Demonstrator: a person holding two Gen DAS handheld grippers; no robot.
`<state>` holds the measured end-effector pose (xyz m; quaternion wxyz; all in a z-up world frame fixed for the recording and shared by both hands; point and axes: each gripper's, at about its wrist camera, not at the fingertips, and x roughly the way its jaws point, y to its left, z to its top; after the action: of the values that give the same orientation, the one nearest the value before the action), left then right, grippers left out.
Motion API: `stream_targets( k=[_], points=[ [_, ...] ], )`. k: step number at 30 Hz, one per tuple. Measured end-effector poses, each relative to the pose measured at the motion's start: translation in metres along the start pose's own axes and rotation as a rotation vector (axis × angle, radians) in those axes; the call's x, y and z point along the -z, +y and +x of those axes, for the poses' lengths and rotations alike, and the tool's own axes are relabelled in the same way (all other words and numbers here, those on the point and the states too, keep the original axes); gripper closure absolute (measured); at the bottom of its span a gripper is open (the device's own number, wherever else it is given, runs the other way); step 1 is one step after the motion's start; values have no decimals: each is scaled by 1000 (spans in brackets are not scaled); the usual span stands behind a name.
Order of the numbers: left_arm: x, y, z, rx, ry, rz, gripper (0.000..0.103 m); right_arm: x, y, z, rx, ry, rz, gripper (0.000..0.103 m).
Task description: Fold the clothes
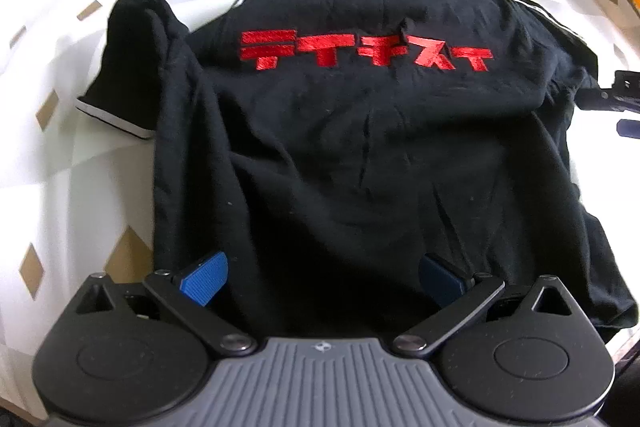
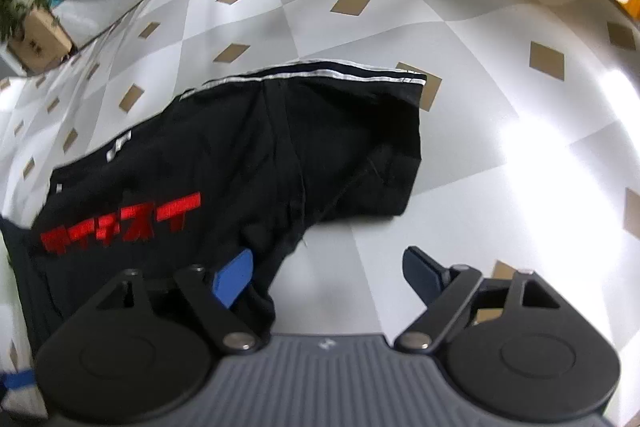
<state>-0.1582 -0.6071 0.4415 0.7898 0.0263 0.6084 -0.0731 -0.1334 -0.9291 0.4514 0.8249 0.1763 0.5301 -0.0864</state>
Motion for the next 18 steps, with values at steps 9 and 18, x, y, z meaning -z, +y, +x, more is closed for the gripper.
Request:
stream_targets(
  k=[9, 18],
  points=[
    [-2, -3, 7, 3, 21, -37, 0, -6, 14, 21, -2, 9, -30, 36],
    [-4, 5, 13, 11, 52, -93, 0, 0, 33, 28, 61, -18, -214, 63]
  ],
)
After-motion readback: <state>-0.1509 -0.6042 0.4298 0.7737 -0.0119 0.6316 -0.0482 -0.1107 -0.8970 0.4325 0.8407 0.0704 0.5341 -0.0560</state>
